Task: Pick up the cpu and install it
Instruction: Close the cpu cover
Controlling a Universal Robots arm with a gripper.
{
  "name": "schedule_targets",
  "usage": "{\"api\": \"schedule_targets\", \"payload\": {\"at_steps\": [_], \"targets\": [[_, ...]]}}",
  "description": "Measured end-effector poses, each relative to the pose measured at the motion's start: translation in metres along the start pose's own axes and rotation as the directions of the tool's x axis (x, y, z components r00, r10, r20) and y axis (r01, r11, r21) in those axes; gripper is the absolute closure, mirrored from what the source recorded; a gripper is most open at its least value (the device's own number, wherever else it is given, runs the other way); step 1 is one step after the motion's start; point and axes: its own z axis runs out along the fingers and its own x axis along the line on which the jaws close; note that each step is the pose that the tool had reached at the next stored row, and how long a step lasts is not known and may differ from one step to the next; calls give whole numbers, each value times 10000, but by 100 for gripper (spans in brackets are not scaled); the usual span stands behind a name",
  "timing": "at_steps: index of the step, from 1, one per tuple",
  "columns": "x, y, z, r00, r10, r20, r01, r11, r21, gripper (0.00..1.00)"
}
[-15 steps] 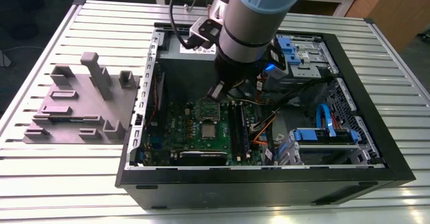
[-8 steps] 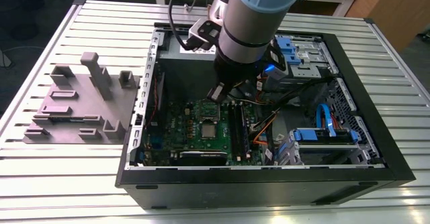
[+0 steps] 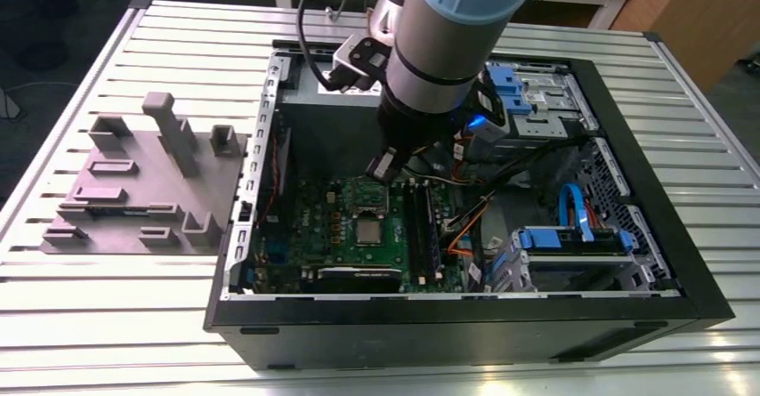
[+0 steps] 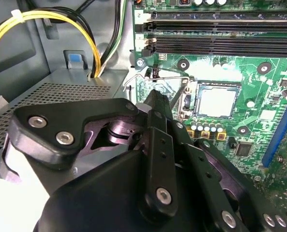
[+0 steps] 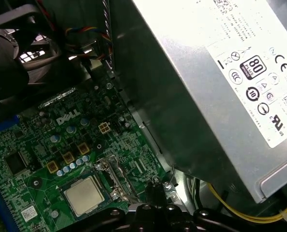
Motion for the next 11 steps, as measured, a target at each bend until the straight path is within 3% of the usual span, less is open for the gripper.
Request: {"api": "schedule_targets", "payload": {"at_steps": [11], "targets": [[21,-13,-5,10000,-2,-1,2,10000,0,89]]}}
